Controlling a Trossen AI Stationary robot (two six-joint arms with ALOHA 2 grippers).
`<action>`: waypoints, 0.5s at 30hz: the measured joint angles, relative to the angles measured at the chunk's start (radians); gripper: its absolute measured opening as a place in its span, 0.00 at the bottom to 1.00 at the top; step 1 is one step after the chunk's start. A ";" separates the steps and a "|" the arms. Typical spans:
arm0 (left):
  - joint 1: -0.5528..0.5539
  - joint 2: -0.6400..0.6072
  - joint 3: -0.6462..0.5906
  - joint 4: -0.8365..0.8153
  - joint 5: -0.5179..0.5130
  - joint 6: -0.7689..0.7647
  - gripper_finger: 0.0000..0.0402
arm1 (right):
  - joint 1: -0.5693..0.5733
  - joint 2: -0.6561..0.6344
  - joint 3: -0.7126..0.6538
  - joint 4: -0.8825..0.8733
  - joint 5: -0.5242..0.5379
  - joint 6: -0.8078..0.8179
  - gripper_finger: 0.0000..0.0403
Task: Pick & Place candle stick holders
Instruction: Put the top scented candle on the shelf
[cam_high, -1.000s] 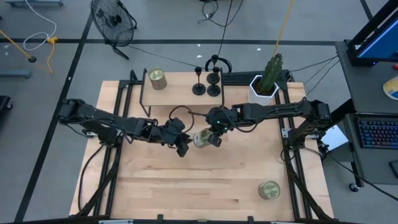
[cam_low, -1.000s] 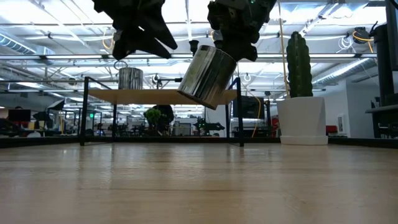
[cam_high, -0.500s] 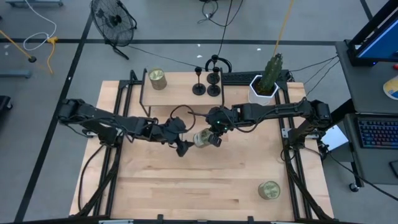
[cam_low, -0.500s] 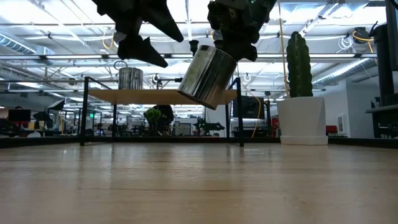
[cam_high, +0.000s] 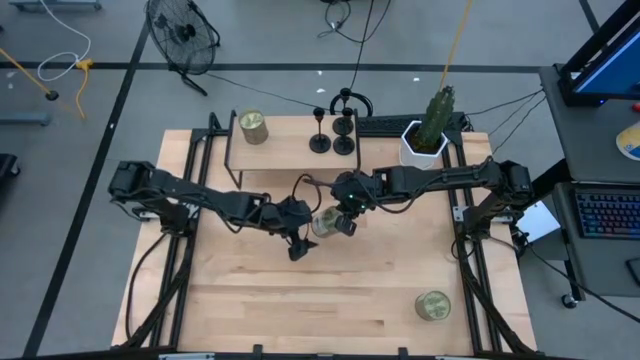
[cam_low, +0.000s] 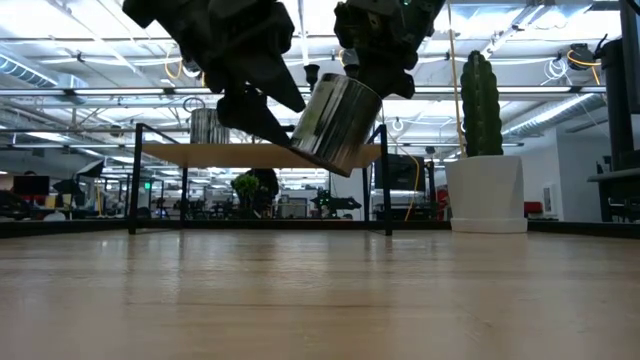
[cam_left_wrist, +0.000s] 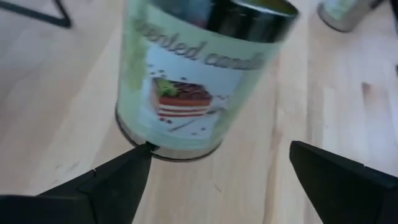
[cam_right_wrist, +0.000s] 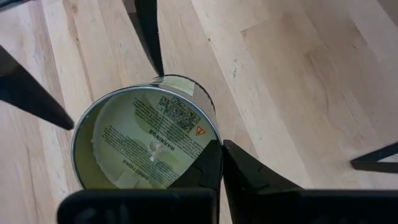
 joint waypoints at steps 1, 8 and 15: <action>-0.001 0.003 0.000 0.006 0.010 0.011 0.98 | 0.000 0.000 0.000 -0.003 -0.001 0.001 0.00; 0.000 0.006 0.000 0.003 0.023 0.069 0.97 | 0.000 0.000 0.000 -0.005 -0.001 0.008 0.00; 0.010 0.006 0.000 0.000 0.023 0.089 0.97 | 0.000 0.000 0.000 -0.026 -0.002 0.033 0.00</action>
